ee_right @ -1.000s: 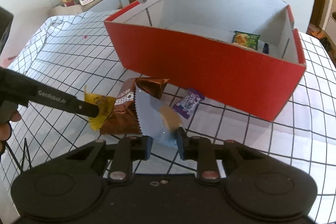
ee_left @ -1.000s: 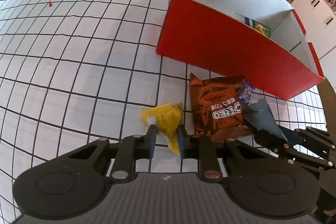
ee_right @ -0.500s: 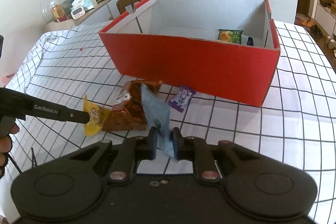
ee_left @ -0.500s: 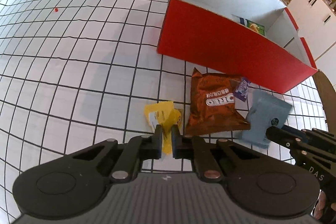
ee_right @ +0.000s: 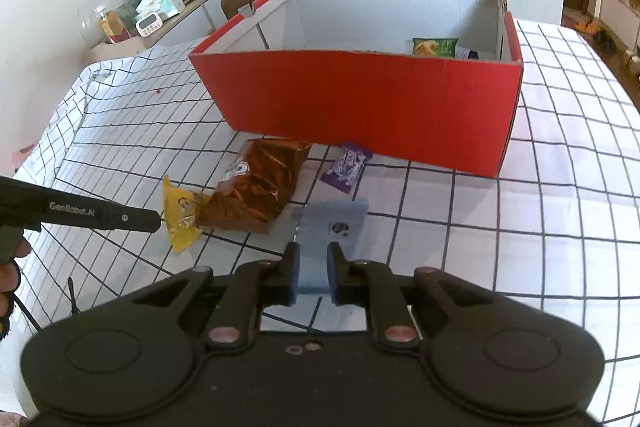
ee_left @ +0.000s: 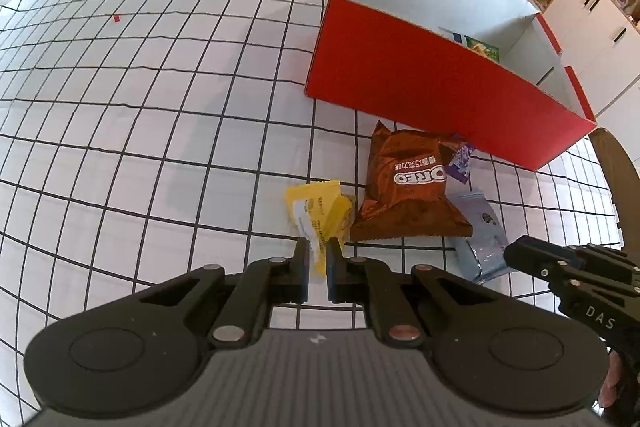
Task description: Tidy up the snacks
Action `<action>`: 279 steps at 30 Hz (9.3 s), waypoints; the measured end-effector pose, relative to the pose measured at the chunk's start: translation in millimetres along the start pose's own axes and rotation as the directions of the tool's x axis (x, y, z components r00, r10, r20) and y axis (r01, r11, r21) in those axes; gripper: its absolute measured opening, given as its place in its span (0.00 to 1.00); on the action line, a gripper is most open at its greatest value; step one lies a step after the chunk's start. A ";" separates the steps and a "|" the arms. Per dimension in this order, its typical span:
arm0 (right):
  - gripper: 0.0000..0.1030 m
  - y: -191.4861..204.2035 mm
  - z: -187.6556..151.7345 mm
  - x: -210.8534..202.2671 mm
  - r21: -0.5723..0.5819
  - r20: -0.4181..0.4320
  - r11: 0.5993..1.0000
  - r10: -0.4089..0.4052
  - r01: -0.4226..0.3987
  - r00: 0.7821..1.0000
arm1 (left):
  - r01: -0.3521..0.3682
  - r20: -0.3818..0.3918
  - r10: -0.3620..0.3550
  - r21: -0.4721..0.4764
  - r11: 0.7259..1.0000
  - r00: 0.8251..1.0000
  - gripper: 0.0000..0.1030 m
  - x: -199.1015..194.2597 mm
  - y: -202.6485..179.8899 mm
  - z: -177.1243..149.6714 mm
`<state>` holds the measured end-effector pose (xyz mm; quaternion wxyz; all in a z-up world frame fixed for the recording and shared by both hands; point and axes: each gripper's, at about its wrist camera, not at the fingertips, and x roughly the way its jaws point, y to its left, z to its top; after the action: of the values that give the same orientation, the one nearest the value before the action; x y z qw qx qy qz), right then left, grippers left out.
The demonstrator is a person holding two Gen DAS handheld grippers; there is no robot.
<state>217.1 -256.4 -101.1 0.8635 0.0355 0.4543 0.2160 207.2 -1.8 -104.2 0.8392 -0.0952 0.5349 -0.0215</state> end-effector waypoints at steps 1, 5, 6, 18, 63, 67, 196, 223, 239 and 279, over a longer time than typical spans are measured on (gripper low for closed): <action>0.15 -0.2 -0.3 0.7 0.003 -0.003 1.000 0.007 -0.007 1.000 | 0.000 0.001 0.000 0.002 1.000 1.000 0.08 -1.3 -0.5 0.0; 0.24 3.6 -2.4 1.3 -0.020 -0.018 1.000 -0.011 0.010 1.000 | 0.020 -0.002 -0.020 0.009 1.000 1.000 0.11 -5.9 -2.0 -1.1; 0.29 4.4 -2.3 1.7 -0.028 -0.021 0.999 -0.015 0.015 1.000 | 0.015 0.004 -0.015 0.018 1.000 1.000 0.13 -7.3 -3.4 -1.8; 0.92 15.1 2.1 7.2 -0.093 -0.002 0.994 -0.054 0.054 0.999 | -0.044 0.041 0.043 0.034 0.998 0.998 0.68 5.1 -10.1 6.8; 0.46 30.4 1.8 -19.3 -0.039 0.018 0.993 -0.111 0.111 0.994 | -0.069 0.049 0.069 -0.009 0.998 0.996 0.26 -28.5 -6.8 -0.9; 0.46 37.3 8.1 -36.9 -0.042 0.042 0.994 -0.103 0.105 0.994 | -0.088 0.061 0.087 0.014 0.996 0.994 0.26 -46.9 -16.0 0.1; 0.99 28.6 91.3 -90.9 -0.014 0.209 0.986 -0.162 0.168 0.965 | -0.053 0.248 -0.005 0.225 0.973 0.969 0.72 -107.0 -87.4 72.7; 1.00 -7.3 32.9 -44.1 0.171 0.115 0.972 -0.180 0.159 0.977 | -0.063 0.103 0.044 0.192 0.979 0.994 0.81 -24.7 -71.4 22.9; 0.98 -33.5 30.1 -2.6 0.212 0.038 0.959 -0.201 0.188 0.979 | -0.085 -0.039 0.091 0.129 0.988 0.995 0.80 50.9 -72.2 43.5; 0.52 12.7 48.3 90.4 0.124 0.000 0.941 -0.317 0.315 0.948 | -0.049 0.049 0.055 -0.113 0.992 0.997 0.37 6.8 -9.2 51.6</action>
<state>296.1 -201.8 -139.1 0.8876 0.0170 0.4580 0.0462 257.2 -4.7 -87.4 0.8464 -0.1286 0.5157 0.0328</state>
